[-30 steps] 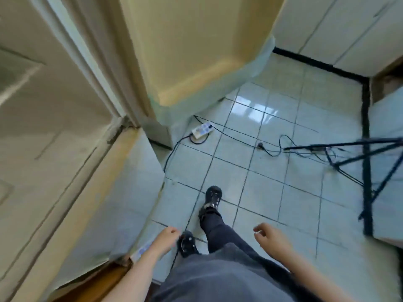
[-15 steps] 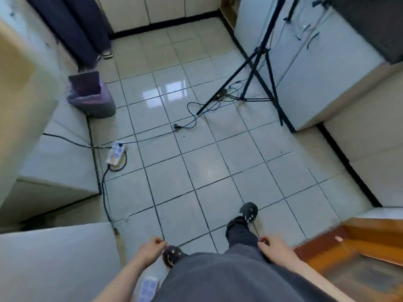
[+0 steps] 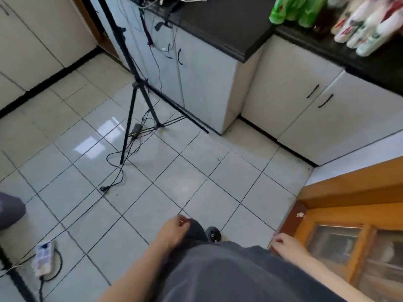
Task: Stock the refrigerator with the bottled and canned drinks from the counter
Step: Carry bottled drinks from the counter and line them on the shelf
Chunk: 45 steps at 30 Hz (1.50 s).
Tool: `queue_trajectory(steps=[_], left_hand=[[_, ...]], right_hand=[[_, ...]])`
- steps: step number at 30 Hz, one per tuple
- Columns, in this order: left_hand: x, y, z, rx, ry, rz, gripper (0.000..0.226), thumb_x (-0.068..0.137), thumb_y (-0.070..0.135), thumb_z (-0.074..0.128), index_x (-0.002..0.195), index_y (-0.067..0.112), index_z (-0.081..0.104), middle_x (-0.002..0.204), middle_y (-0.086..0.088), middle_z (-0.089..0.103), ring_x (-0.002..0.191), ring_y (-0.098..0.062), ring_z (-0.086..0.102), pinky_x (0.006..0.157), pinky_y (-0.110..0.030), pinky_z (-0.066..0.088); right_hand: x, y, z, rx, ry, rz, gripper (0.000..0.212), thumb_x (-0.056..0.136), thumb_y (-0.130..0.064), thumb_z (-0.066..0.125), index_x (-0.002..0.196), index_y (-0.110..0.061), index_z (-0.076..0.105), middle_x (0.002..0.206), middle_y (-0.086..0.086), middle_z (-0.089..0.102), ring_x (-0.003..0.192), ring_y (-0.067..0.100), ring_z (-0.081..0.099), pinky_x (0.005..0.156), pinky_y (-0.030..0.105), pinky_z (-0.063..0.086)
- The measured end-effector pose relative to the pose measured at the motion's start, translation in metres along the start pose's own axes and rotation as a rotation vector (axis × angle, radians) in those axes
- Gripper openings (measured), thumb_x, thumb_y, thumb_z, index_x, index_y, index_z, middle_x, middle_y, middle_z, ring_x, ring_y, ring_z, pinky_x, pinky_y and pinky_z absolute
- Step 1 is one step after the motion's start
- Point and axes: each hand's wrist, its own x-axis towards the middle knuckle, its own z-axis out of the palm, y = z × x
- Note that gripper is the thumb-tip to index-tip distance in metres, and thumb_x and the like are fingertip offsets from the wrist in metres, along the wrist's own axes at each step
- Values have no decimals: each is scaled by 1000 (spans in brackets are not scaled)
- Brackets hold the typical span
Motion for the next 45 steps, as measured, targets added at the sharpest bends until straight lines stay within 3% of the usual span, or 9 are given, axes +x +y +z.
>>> queue_trajectory(steps=[8,13,18,24,28,33,38,42,45], left_hand=[[96,121,-16,148,-290,45,34,99,41,39,113,17,58,117,-6,62,113,-22,55,93,-27,38],[190,214,-53,271,-333,69,28,97,32,46,94,9,61,114,-18,64,105,-28,59,89,-32,44],[274,335,-103,560,-259,163,40,98,38,44,127,11,52,131,-11,55,119,-26,52,95,-27,40],[329,482,-115,666,-218,297,38,98,33,46,127,10,53,128,-13,57,113,-28,54,87,-28,39],[337,546,-88,662,-265,325,36,98,31,45,120,4,55,120,-18,61,110,-32,57,90,-34,43],[314,630,-33,457,-327,448,10,97,24,48,95,17,55,99,-7,62,92,-22,61,87,-35,45],[266,753,8,94,-272,648,15,97,25,48,98,32,61,96,5,68,81,-2,64,73,-20,46],[235,854,19,-180,-165,906,20,98,22,47,96,33,63,88,10,69,81,-1,65,71,-15,49],[219,915,20,-316,-143,1060,20,98,24,46,97,34,63,89,11,69,82,-2,64,71,-14,49]], right_hand=[[48,28,-39,336,-32,221,21,96,-25,44,99,-17,63,99,-1,65,97,16,60,87,29,45],[84,31,-88,445,-67,341,23,96,-26,48,109,-11,62,114,4,61,108,17,57,87,23,41],[113,11,-184,605,98,421,28,98,-29,45,120,-17,57,127,3,58,115,17,54,95,25,40],[152,-12,-273,811,279,340,21,96,-28,48,113,-23,57,108,-5,61,97,11,56,76,20,43],[176,-2,-311,868,291,323,10,92,-23,50,92,-27,59,96,-5,63,90,13,58,81,28,47],[209,40,-392,857,464,224,13,93,-24,53,103,-27,60,99,-12,62,92,8,57,79,22,42],[237,79,-532,921,825,40,13,95,-20,52,101,-31,56,99,-15,60,95,4,57,79,16,41],[255,99,-642,947,1133,-92,19,93,-16,54,110,-23,60,99,-15,60,89,-7,56,70,3,40],[261,100,-702,966,1279,-131,25,92,-19,55,118,-20,56,105,-10,59,91,-3,56,75,5,39]])
